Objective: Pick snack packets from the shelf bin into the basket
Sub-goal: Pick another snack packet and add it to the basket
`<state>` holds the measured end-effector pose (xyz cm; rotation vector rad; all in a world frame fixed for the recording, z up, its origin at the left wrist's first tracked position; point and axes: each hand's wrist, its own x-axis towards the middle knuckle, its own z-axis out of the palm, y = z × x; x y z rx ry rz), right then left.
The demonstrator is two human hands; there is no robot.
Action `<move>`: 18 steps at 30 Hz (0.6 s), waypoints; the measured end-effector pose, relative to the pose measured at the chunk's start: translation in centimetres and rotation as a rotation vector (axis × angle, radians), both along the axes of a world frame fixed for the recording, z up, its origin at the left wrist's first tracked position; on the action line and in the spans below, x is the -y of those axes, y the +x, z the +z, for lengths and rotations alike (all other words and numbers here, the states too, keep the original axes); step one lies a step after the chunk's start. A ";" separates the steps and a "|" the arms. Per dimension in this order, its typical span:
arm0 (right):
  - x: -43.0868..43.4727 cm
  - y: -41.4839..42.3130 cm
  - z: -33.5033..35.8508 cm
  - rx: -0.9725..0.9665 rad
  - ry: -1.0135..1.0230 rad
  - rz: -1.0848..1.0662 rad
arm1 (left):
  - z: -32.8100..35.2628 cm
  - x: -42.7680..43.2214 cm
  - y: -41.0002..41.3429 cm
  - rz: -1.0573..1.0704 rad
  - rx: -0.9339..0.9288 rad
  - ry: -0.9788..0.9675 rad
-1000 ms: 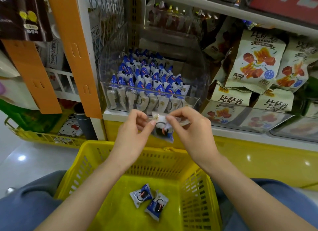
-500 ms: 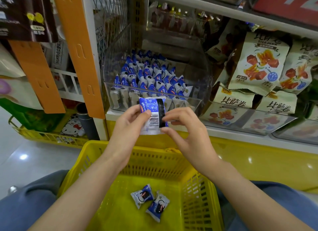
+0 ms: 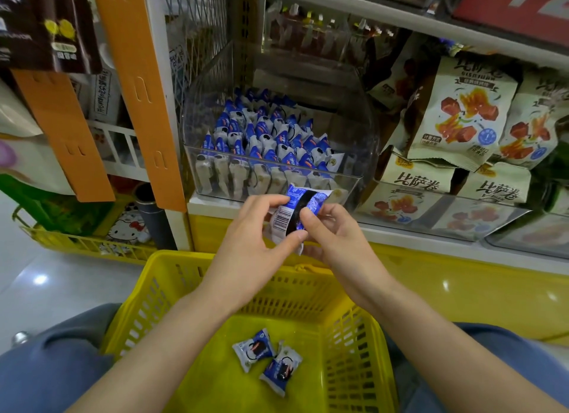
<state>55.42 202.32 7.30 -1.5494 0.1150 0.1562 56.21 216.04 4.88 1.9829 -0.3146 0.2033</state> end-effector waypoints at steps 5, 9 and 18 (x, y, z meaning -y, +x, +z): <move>0.1 0.1 -0.2 0.018 -0.063 0.034 | 0.2 -0.1 0.0 -0.046 -0.068 -0.057; -0.1 0.2 -0.5 0.059 -0.116 0.037 | 0.2 0.0 -0.1 -0.074 -0.084 -0.068; 0.1 0.1 -0.8 0.174 -0.184 0.026 | 0.3 -0.7 0.3 -0.122 -0.063 -0.051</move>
